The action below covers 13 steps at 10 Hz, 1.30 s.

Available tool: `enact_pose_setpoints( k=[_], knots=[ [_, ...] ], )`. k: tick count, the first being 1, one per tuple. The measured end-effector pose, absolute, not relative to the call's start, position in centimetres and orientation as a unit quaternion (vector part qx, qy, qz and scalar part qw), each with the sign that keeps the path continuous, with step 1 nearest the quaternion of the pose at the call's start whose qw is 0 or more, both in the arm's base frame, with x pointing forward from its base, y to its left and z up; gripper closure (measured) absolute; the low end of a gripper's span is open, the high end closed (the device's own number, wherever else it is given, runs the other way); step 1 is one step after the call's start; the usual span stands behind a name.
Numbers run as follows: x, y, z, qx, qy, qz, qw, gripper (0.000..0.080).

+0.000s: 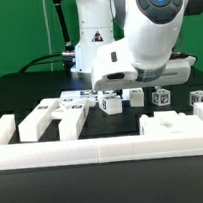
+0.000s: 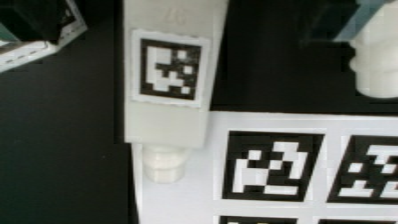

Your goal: Assemble chair

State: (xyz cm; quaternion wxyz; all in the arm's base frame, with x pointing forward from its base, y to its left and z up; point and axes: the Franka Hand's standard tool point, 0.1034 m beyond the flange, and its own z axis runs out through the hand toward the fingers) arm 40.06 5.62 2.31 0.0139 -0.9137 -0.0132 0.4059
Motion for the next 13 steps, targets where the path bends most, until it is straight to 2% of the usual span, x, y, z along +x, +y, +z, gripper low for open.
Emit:
enact_pose_setpoints(
  k=[9,13],
  knots=[
    [40.1,5.4,2.3,-0.914,-0.023,0.406,0.019,0.0151],
    [40.9,4.3,3.2,-0.913,-0.017,0.407,0.022,0.0151]
  ],
)
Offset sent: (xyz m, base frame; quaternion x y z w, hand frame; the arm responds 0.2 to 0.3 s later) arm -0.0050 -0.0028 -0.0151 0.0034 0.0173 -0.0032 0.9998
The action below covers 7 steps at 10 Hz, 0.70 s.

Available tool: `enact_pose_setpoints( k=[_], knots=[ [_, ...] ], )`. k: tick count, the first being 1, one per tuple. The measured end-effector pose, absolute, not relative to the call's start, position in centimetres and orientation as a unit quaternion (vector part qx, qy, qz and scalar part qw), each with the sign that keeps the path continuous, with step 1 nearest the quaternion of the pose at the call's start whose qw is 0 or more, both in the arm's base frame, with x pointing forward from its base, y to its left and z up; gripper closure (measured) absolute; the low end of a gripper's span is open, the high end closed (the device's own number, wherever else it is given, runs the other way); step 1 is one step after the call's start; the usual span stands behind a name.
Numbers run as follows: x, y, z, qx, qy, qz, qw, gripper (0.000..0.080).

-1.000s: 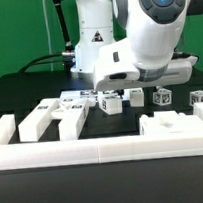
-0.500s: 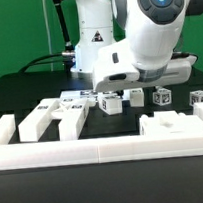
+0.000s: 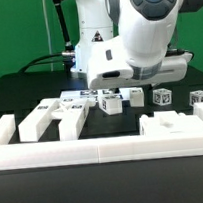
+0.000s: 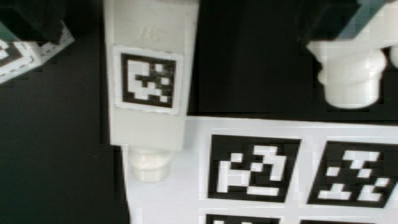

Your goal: Assemble chair

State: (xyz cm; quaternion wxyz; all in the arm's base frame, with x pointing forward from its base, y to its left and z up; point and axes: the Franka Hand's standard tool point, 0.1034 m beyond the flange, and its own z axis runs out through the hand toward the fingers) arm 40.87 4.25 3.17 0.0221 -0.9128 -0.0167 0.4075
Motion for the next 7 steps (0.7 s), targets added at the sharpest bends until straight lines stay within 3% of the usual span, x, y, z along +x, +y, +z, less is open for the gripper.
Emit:
enact_pose_setpoints(
  k=[7],
  knots=[
    [40.55,5.07,2.47,-0.913,-0.017,0.408,0.014,0.0151]
  ],
)
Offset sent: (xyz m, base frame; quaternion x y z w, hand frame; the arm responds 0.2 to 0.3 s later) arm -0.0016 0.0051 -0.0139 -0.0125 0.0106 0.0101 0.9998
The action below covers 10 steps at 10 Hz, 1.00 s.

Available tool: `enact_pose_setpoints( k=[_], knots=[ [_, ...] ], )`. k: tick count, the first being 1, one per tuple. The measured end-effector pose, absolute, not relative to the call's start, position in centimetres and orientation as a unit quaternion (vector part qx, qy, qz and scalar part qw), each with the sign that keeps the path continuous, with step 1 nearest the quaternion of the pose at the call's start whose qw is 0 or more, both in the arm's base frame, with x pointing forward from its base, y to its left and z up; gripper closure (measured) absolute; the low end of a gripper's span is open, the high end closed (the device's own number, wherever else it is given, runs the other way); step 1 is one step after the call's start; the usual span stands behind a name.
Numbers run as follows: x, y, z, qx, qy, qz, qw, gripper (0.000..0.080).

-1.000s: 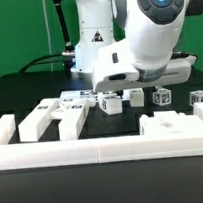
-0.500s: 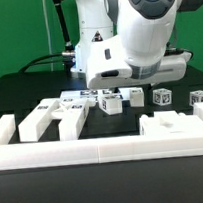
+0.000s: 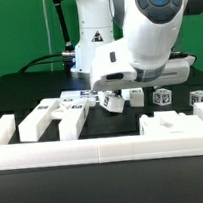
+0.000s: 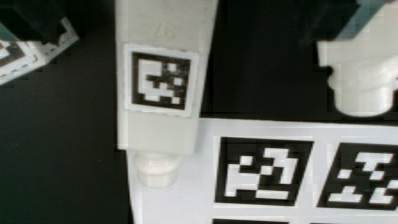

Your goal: Assemble chair

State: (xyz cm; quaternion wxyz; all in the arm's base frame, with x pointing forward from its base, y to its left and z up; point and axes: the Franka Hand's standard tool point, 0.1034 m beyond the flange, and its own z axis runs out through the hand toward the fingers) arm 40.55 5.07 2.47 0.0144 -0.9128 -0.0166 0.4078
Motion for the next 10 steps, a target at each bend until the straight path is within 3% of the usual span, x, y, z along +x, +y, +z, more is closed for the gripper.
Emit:
enact_pose_setpoints(
  k=[10],
  knots=[
    [40.19,5.74,2.14,-0.912,-0.023,0.409,0.012,0.0151]
  ],
)
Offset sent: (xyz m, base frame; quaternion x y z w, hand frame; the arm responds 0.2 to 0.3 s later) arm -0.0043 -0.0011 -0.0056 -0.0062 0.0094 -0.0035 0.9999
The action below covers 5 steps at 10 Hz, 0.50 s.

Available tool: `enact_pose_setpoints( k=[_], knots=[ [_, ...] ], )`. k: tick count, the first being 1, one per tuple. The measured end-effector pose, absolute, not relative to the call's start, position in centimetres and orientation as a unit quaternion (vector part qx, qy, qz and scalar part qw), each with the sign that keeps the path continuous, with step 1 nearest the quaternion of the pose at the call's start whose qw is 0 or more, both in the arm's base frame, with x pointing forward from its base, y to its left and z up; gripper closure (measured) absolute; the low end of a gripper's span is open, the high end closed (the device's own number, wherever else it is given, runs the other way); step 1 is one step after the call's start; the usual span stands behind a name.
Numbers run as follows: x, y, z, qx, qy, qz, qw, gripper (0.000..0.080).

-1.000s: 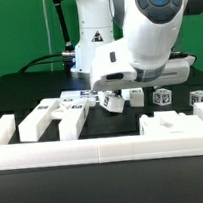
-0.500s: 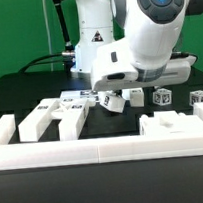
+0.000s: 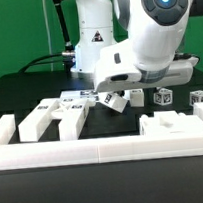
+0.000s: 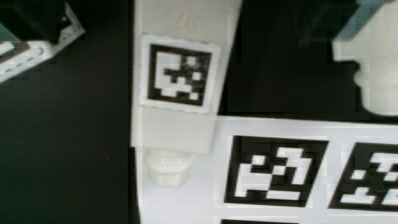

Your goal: Assemble chair

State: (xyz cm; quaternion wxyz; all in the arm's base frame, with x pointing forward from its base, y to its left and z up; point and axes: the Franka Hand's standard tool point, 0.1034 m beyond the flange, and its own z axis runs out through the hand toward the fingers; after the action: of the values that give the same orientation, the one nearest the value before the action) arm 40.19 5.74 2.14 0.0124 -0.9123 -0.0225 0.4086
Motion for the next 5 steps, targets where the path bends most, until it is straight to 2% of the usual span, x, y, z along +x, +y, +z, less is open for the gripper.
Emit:
enact_pose_setpoints(
  k=[5],
  knots=[
    [39.63,5.81,1.33,-0.912,-0.017,0.409,0.009,0.0151]
  ],
)
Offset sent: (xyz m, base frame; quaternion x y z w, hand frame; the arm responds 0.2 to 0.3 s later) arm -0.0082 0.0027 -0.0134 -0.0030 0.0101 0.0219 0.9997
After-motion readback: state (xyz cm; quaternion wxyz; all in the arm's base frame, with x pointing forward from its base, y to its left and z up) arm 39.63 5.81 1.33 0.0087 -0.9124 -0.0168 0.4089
